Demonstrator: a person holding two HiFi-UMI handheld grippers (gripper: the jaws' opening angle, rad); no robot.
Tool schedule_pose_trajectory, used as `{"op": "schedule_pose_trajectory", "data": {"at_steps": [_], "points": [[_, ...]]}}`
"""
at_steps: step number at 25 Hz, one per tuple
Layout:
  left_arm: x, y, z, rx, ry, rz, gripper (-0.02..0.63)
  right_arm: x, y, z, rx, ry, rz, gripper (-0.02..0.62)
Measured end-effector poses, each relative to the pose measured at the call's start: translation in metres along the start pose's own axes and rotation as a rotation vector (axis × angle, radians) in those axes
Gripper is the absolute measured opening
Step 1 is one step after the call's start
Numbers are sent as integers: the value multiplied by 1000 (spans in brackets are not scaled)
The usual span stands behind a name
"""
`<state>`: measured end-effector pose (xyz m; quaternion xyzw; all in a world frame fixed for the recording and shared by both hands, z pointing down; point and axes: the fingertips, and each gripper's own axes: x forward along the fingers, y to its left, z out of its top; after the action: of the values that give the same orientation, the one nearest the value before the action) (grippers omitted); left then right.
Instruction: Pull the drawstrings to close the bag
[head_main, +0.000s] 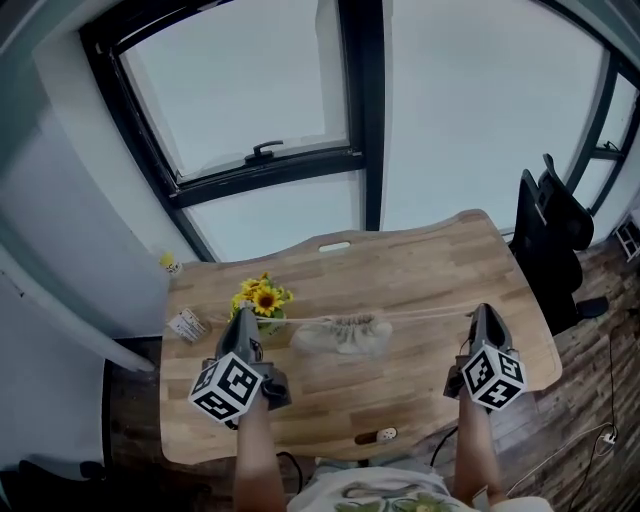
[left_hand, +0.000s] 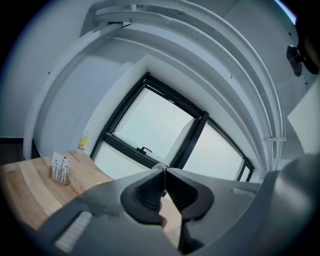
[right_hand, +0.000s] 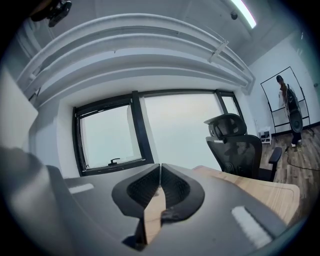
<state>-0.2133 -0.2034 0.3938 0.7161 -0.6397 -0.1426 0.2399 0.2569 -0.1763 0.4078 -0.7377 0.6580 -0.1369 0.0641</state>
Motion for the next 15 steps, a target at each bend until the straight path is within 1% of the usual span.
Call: {"op": "schedule_pose_trajectory", "data": {"at_steps": [5,15], "points": [[-3,0,5,11,-9,-7,15,1,5,1,-12,3,8,12],[-3,-1,4,21,9,-21,15,-1,6,6,-44,16,3,11]]}}
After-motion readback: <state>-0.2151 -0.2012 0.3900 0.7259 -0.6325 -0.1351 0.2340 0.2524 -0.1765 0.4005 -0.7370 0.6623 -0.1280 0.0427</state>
